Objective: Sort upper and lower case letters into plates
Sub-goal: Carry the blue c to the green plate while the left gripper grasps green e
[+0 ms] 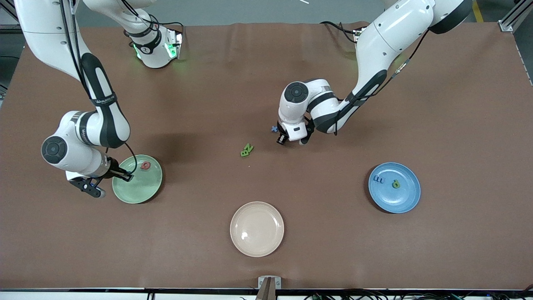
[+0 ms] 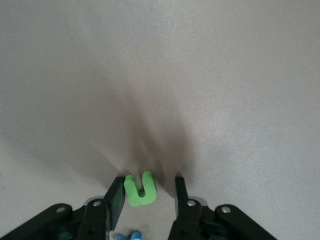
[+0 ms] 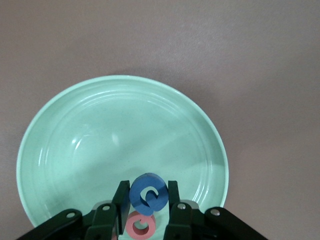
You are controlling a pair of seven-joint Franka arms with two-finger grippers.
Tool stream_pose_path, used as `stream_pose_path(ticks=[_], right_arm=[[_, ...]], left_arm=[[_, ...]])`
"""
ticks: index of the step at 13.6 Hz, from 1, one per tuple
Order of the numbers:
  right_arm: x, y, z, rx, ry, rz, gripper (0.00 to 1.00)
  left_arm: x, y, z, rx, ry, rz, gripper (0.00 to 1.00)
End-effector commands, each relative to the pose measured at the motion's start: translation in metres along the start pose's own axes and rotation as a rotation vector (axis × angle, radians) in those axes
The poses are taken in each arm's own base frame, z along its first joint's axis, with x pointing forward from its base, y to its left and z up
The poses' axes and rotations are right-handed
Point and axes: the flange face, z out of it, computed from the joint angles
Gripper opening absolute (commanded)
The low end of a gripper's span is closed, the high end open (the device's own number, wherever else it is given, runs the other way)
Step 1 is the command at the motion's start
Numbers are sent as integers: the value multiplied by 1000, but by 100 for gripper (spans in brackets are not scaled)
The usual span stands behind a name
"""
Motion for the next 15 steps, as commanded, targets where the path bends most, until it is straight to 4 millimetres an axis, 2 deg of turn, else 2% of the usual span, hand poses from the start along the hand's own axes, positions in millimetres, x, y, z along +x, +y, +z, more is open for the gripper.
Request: stream_pose_path(ticks=[1,2,3,6,7,8,9,10,11,12,13,14,15], right_arm=[[-1,3,14,-2,4,-8,1],[0,4,19,-5,4,-6,2],[2,9,23,-6,3,3,2],[3,14,36,-14,-4,12,5],[3,14,37,-14,-5,12,14],[3,13,37,-14,-5,11,37],[4,13,35,-14,-5,10,79],[5,11,32,-13,-6,10,100],[3,7,27,-9,-3,8,100],[-1,-4,16,-6,-18,13,100],[-3,-20,-3,-9,-40,47,100],[-9,-39,-15,-21,-64,80,100],[-23,-68,-26,-23,-62,118,100]], left_arm=[[5,6,2,-18,15,8,17],[9,8,-2,-24,18,8,7],[15,12,-6,-32,23,8,1],[37,40,-29,-30,82,64,0],[57,54,-40,-20,111,73,0],[73,64,-50,-16,125,115,0],[86,73,-61,-27,116,161,0],[92,80,-71,-42,117,196,0],[104,84,-80,-51,126,231,0],[125,88,-86,-50,136,267,0],[141,90,-89,-44,142,325,0],[149,90,-89,-26,155,384,0],[169,94,-94,-4,174,435,0]])
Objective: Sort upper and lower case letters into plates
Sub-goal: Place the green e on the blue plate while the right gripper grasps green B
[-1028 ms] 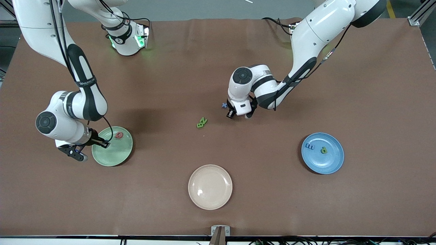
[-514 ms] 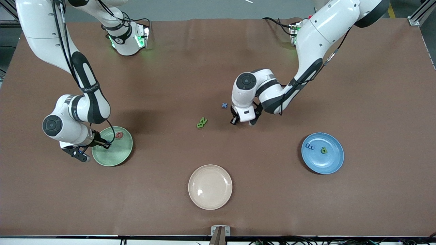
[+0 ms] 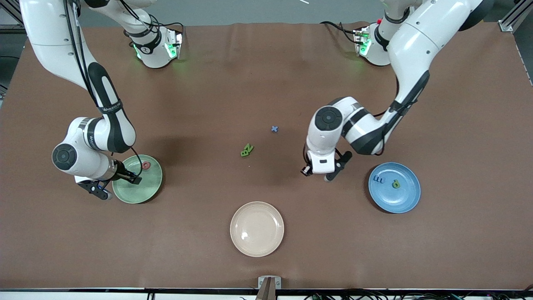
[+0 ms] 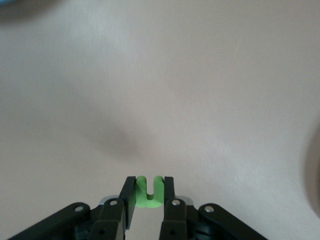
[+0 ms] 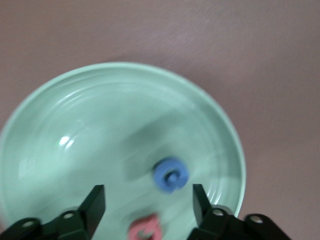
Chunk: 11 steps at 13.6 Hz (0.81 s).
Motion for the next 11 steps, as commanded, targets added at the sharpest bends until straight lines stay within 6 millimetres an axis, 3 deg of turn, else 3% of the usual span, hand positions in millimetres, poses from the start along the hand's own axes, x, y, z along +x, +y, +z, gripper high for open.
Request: stream_pose_path(ticks=[1,4,6,8,11], right_arm=[[-51,-74,-36,4,0,106,100],[-129,-161,-31,51,35,231,100],[-175,-205,-30,92,59,297,100],[-212,-235,-10,112,80,339,100],[-256,-265,38,119,110,375,99]], left_arm=[[42,-10,-11,61,34,157,0],[92,-23,-27,124,43,242,1],[128,-39,-25,150,44,242,1],[158,-55,-20,162,41,235,1],[198,-79,-12,178,31,250,1]])
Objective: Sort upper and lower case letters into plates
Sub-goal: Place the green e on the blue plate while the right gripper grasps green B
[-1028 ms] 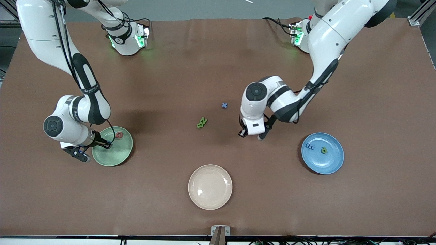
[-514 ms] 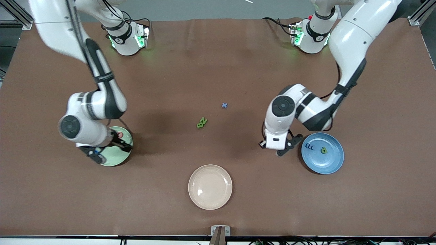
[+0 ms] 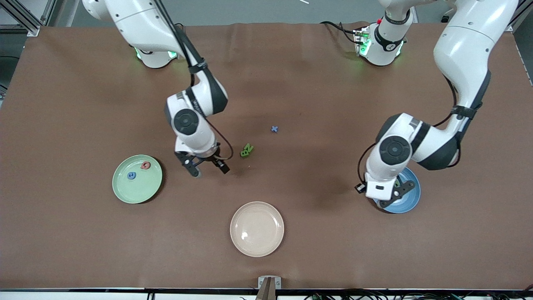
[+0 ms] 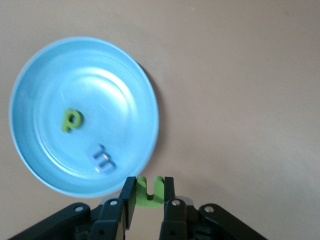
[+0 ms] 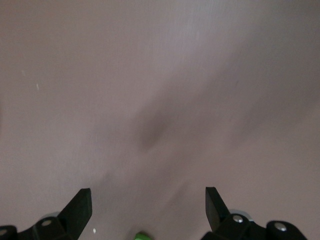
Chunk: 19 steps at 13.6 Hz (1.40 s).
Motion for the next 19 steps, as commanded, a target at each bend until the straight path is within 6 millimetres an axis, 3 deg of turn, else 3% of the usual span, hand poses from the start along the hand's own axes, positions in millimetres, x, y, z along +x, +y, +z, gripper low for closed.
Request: stream_pose_path(ticks=[1,5,6,7,10,12,14,17,19], right_arm=[[-29,-4,40,16,26,48,96],[-39,-12,45,27,28,81,82],[-45,-12,45,27,27,78,79],[-48,-13,45,28,24,78,76],[-60,-13,46,25,22,104,72],[-70,-13,46,25,19,105,68],[-80,-13,47,27,19,106,64],[-86,-14,46,28,16,101,55],[-86,-13,50,22,17,101,43]], left_arm=[[28,-30,10,22,-1,25,3],[44,-47,35,10,-30,16,18],[47,-48,36,5,-30,11,34],[46,-48,38,6,-32,12,62],[42,-47,39,11,-35,0,88],[33,-43,38,15,-40,6,92],[11,-26,30,6,-53,-30,92],[-34,8,15,-22,-79,-101,91],[-70,34,8,-35,-93,-169,91]])
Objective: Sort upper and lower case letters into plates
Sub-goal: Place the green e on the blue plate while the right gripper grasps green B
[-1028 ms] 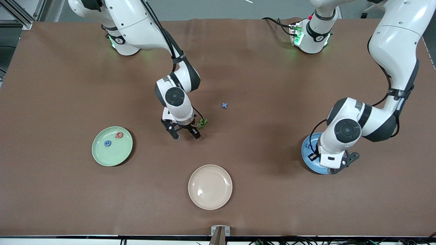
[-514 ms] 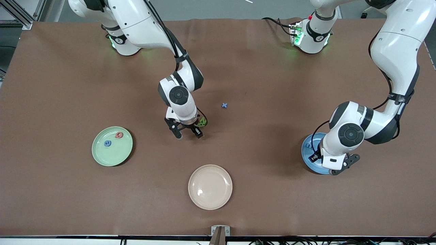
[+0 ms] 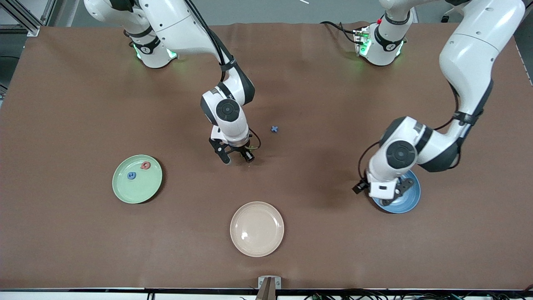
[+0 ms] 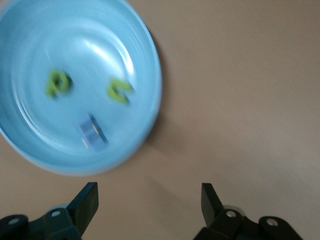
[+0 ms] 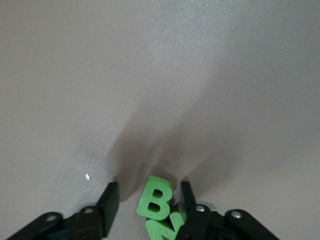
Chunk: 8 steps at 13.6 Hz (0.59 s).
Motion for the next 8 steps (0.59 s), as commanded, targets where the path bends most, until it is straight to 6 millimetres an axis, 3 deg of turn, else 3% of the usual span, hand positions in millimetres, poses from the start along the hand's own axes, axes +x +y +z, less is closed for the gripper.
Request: stream_pose_path(ticks=[1,3,4,6,8], right_arm=[[-1,0,5,-3,-2,18,35],[1,1,5,-8,-2,21,12],[2,-2,3,-2,-3,22,3],[11,-5,-3,3,-2,18,1],[44,-7,-7,-31,5,-1,0]], left_arm=[[-52,23,-4,-5,-4,-73,91],[-99,43,0,-25,-9,-119,90],[-118,51,4,-48,-20,-160,85],[-163,69,11,-65,-43,-249,81],[-194,75,19,-66,-59,-288,80]])
